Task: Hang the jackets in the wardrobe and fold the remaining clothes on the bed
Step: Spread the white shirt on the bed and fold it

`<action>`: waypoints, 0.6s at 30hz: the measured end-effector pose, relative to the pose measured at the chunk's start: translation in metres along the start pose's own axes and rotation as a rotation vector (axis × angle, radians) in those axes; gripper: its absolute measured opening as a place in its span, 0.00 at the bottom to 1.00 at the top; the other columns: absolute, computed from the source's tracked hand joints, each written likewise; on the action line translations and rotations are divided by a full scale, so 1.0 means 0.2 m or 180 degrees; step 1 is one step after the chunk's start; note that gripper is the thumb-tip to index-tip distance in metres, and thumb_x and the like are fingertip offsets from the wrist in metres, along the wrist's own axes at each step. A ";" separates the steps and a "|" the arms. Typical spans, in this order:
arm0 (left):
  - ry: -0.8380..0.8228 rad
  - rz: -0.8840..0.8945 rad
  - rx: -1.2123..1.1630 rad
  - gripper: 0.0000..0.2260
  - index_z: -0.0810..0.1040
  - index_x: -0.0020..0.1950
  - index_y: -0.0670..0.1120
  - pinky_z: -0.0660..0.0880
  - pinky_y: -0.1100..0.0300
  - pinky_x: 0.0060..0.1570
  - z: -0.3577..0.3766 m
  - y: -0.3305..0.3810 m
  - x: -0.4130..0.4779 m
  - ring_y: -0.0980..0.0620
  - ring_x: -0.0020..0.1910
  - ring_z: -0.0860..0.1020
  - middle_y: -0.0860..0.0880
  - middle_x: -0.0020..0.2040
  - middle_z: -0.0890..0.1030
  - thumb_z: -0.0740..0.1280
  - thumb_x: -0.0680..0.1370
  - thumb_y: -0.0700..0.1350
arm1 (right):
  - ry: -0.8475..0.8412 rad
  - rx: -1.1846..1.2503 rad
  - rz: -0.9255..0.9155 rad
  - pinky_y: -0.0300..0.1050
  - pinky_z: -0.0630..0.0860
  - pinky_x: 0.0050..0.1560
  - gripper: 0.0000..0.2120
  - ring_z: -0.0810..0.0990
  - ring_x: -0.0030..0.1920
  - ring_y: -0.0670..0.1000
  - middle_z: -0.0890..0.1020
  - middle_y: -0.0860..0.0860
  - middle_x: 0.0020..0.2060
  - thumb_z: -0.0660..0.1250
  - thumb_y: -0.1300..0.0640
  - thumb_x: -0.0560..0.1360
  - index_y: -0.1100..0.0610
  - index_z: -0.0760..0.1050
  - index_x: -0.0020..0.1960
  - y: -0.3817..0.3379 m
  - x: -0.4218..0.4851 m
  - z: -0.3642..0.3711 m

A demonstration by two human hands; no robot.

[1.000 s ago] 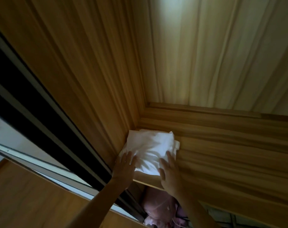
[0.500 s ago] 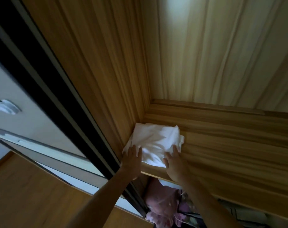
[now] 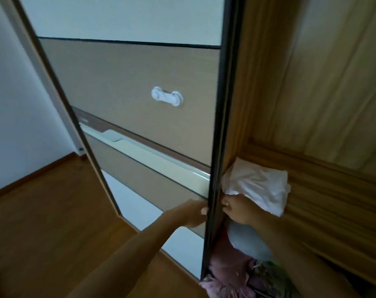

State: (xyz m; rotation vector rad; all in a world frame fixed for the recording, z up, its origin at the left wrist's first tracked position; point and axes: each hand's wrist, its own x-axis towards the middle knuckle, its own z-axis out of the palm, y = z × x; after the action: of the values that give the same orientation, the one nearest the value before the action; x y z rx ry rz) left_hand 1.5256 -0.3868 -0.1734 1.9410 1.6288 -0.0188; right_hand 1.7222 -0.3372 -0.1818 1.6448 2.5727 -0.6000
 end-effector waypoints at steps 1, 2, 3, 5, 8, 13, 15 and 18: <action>0.0061 -0.0090 0.0025 0.17 0.73 0.70 0.48 0.72 0.51 0.62 0.00 -0.12 -0.11 0.44 0.64 0.75 0.45 0.66 0.77 0.61 0.82 0.48 | -0.0200 0.0008 -0.0013 0.47 0.74 0.48 0.09 0.81 0.50 0.58 0.82 0.56 0.47 0.62 0.54 0.79 0.59 0.78 0.48 -0.12 -0.01 0.03; 0.0109 -0.0209 0.0077 0.17 0.72 0.71 0.48 0.72 0.51 0.63 0.01 -0.25 -0.22 0.43 0.65 0.75 0.45 0.67 0.77 0.61 0.82 0.49 | -0.0430 -0.0010 -0.0032 0.48 0.75 0.48 0.10 0.82 0.49 0.59 0.83 0.58 0.45 0.62 0.56 0.78 0.61 0.79 0.46 -0.24 -0.01 0.07; 0.0139 -0.0327 0.0107 0.17 0.72 0.71 0.49 0.71 0.52 0.63 0.02 -0.37 -0.35 0.44 0.65 0.75 0.45 0.68 0.77 0.61 0.82 0.49 | -0.0670 0.0003 -0.0037 0.49 0.77 0.46 0.11 0.83 0.47 0.59 0.84 0.60 0.43 0.62 0.58 0.78 0.64 0.79 0.45 -0.37 -0.02 0.11; 0.0137 -0.0559 0.0124 0.17 0.72 0.70 0.48 0.72 0.53 0.62 0.02 -0.64 -0.60 0.45 0.64 0.75 0.46 0.67 0.77 0.62 0.82 0.49 | -0.0982 0.0055 -0.0017 0.46 0.79 0.42 0.10 0.85 0.45 0.57 0.85 0.59 0.42 0.62 0.59 0.76 0.63 0.80 0.44 -0.60 -0.04 0.21; 0.0170 -0.0903 0.0014 0.16 0.75 0.68 0.46 0.73 0.55 0.58 0.02 -0.99 -0.95 0.45 0.62 0.77 0.45 0.66 0.77 0.63 0.81 0.48 | -0.1109 0.0037 -0.0109 0.39 0.76 0.37 0.05 0.85 0.46 0.53 0.85 0.56 0.47 0.64 0.55 0.78 0.54 0.78 0.48 -0.98 -0.03 0.37; 0.0242 -0.1361 -0.0275 0.13 0.79 0.62 0.42 0.74 0.58 0.50 0.07 -1.40 -1.44 0.48 0.53 0.79 0.47 0.56 0.81 0.62 0.81 0.45 | -0.1233 -0.0146 -0.0593 0.43 0.78 0.48 0.07 0.84 0.49 0.52 0.81 0.52 0.52 0.62 0.54 0.79 0.53 0.78 0.54 -1.64 -0.02 0.58; 0.0236 -0.1478 -0.0415 0.13 0.79 0.62 0.42 0.72 0.59 0.49 0.10 -1.54 -1.61 0.49 0.53 0.78 0.48 0.54 0.80 0.62 0.81 0.45 | -0.1260 -0.0283 -0.0833 0.45 0.78 0.54 0.11 0.82 0.51 0.52 0.80 0.52 0.55 0.62 0.53 0.80 0.54 0.77 0.60 -1.89 0.00 0.65; 0.0240 -0.1728 -0.0697 0.16 0.76 0.67 0.44 0.74 0.56 0.56 0.14 -1.76 -1.86 0.46 0.61 0.78 0.47 0.63 0.79 0.62 0.82 0.49 | -0.1369 -0.0482 -0.1258 0.43 0.78 0.54 0.13 0.80 0.51 0.51 0.80 0.52 0.58 0.61 0.53 0.81 0.55 0.77 0.62 -2.25 0.02 0.75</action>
State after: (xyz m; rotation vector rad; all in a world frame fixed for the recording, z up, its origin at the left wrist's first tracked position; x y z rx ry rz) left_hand 1.1268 -0.7067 -0.2063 1.3094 2.0668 0.0170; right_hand 1.2974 -0.5500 -0.1853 0.8476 2.5373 -0.6662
